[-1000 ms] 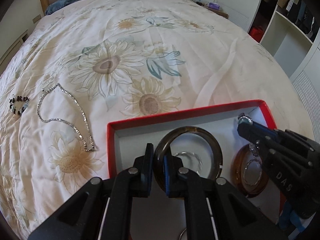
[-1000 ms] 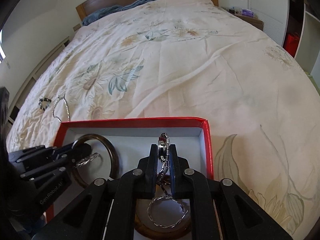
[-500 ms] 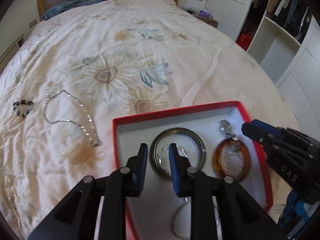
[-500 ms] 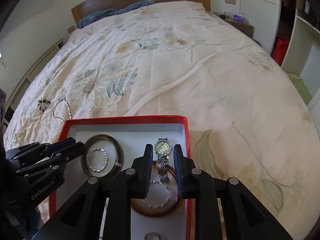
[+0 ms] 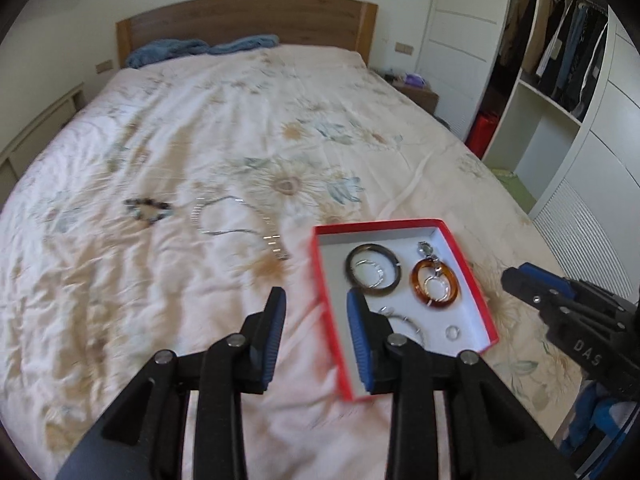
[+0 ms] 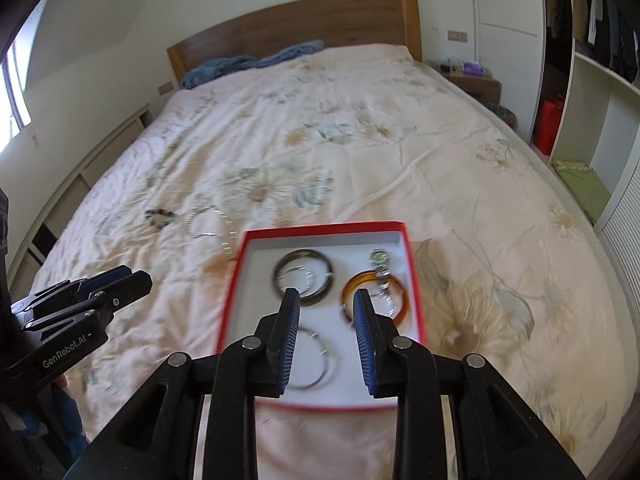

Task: Organize jewelry
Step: 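Open both tools to release the bangle and watch, then withdraw, then grasp the beaded bracelet with the left tool while the right tool grasps the silver chain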

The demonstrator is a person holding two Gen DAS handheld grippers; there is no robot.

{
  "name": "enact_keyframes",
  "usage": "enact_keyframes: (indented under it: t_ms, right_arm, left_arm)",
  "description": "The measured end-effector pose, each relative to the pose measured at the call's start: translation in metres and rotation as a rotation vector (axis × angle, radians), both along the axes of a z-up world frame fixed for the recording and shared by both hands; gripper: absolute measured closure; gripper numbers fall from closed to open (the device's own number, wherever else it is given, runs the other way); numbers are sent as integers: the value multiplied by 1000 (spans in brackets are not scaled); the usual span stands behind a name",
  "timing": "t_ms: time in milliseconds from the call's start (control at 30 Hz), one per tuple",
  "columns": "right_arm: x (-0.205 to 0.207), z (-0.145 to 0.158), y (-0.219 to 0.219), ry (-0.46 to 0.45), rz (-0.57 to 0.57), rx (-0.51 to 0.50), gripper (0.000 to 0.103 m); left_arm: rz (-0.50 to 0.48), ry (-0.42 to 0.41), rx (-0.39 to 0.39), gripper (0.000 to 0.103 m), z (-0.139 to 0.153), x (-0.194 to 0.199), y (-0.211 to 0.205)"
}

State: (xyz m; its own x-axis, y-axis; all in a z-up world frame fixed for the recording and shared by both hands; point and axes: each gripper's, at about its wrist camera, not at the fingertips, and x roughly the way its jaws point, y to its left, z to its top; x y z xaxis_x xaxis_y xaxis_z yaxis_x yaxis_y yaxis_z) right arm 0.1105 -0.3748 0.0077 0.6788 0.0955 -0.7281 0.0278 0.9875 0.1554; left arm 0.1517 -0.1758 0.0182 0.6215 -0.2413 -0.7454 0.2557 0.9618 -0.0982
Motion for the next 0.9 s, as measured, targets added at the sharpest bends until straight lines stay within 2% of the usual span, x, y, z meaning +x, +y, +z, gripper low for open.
enact_keyframes:
  t_ms: [133,233,333,433,467,633,767,900]
  right_arm:
    - [-30,20,25,-33,20,-10,73]
    - [-47,35,45,-59,36,-24,72]
    - [-60,49,64,-86,60,-34,70]
    - [-65,58,83,-101,95,-44,65]
    - [-65,59,90,-101,105,-50,65]
    - [-48,55,120,-90,168,-51,64]
    - [-22,38,138,-58,224,-51,63]
    - [19,16,153,-13,277,-50,57]
  left_arm:
    - [32,-36,33,73,17,-29,38]
    - [55,-39,16,73,29,-45,70]
    - [90,-75,34,73,41,-58,100]
    - [122,-97,36,67,49,-66,128]
    - [136,-101,32,64,50,-68,137]
    - [189,-96,27,64,45,-64,173]
    - [228,-80,34,64,28,-43,192]
    - [257,-48,23,64,8,-18,209]
